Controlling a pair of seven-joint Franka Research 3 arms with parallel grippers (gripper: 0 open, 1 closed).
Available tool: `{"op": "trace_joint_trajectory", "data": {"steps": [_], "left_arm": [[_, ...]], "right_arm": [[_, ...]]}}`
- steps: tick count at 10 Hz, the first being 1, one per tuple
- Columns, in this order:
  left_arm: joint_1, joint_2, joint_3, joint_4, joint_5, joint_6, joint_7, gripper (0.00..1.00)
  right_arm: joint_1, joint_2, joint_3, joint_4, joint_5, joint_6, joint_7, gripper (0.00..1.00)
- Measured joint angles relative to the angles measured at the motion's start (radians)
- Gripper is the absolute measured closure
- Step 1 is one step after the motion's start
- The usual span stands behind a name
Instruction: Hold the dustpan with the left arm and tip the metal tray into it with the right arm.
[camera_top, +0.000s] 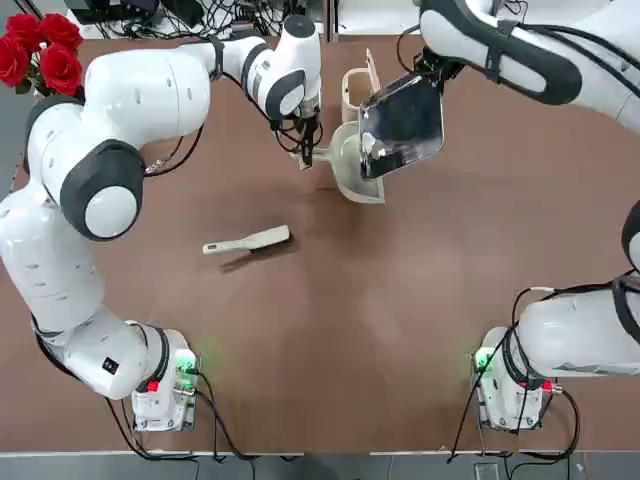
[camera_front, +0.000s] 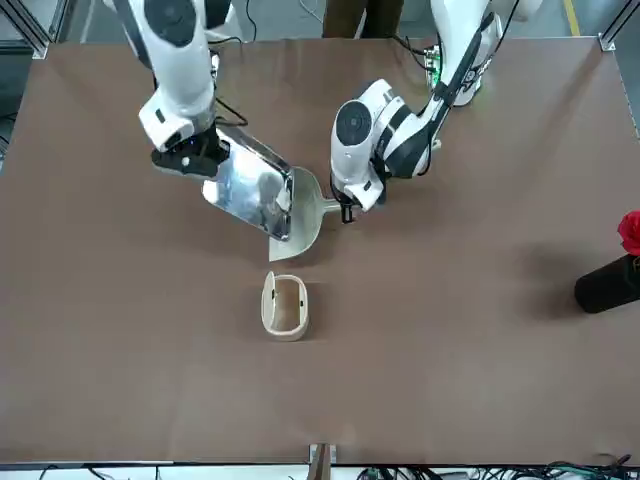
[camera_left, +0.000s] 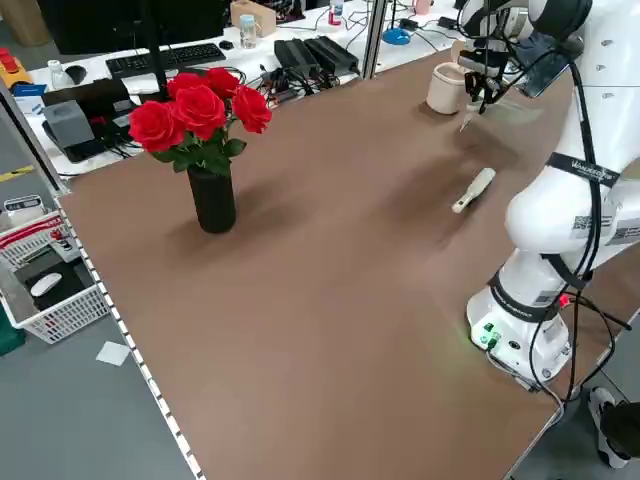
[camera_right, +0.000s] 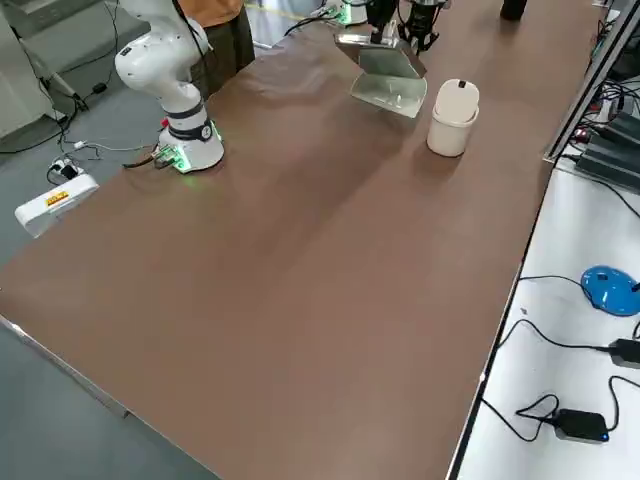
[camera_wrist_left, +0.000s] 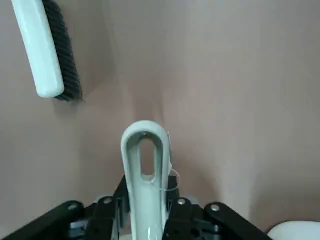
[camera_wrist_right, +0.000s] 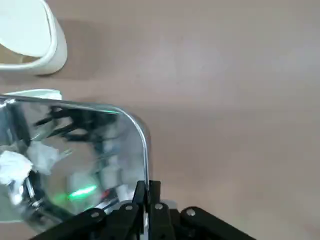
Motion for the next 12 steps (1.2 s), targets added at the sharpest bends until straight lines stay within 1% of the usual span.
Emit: {"op": "trace_joint_trajectory", "data": {"steps": [1,2,4,5,8,10,12], "left_arm": [[0.0,0.0,0.0,0.0,0.0,-0.001,0.0,0.67],[0.0,0.0,0.0,0.001,0.0,-0.001,0.0,0.67],[0.0,0.0,0.0,0.001,0.0,-0.002,0.0,0.67],[0.0,0.0,0.0,0.002,0.0,-0.002,0.0,0.67],[-0.001,-0.002,0.0,0.007,0.0,-0.002,0.0,0.67],[-0.001,-0.004,0.0,0.009,0.0,-0.003,0.0,0.67],[0.0,-0.006,0.0,0.01,0.0,-0.005,0.0,0.67]], "right_arm": [[0.034,0.021,0.006,0.034,-0.063,-0.031,0.014,0.95],[0.059,0.037,0.007,0.051,-0.112,-0.04,0.018,0.95],[0.09,0.062,0.008,0.071,-0.173,-0.043,0.033,0.95],[0.109,0.083,0.008,0.093,-0.207,-0.054,0.051,0.95],[0.214,0.174,0.009,0.197,-0.357,-0.138,0.07,0.95],[0.274,0.196,0.01,0.222,-0.432,-0.183,0.077,0.96],[0.307,0.198,0.01,0.238,-0.492,-0.23,0.075,0.96]]}}
